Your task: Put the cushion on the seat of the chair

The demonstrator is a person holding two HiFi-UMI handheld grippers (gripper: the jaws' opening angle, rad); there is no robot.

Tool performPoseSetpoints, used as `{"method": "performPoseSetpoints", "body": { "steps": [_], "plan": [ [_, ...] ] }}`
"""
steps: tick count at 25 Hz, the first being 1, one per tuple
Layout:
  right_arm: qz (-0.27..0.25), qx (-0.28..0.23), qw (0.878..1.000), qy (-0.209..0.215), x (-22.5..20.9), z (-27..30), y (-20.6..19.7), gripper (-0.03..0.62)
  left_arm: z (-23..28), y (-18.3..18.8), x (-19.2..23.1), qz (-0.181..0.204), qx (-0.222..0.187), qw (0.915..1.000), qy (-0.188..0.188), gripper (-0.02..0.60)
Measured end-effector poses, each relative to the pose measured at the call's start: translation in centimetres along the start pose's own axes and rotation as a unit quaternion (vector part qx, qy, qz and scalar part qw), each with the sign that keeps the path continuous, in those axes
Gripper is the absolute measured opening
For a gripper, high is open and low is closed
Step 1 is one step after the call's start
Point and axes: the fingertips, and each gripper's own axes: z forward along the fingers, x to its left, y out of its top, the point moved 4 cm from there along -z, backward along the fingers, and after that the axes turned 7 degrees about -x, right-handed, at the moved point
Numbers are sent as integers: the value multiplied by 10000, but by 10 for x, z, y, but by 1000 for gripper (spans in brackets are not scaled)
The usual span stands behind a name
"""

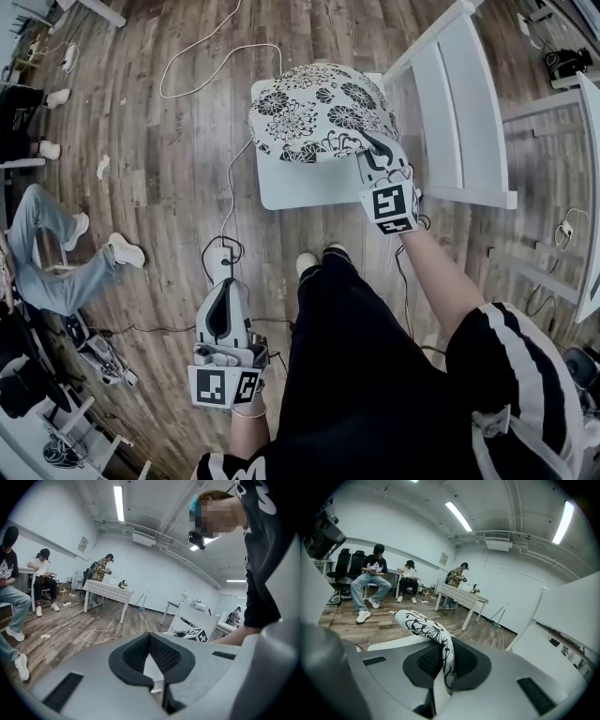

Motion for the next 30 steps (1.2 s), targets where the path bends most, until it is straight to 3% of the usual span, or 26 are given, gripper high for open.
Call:
{"method": "performPoseSetpoints", "body": {
  "steps": [15, 22, 26, 30],
  "plan": [
    [-804, 285, 9940, 683, 71, -17, -57, 31, 7, -42, -18, -218, 159, 9988, -415, 3],
    [-891, 452, 9913, 853, 102, -17, -82, 31, 9, -65, -18, -333, 237, 9972, -632, 3],
    [-829, 571, 9906, 926, 111, -11, -97, 31, 12, -71, -15, -675, 205, 9956, -621, 3],
    [-819, 718, 9888, 1023, 118, -9, -111, 31, 13, -77, -12, -645, 246, 9960, -570, 3]
  ]
}}
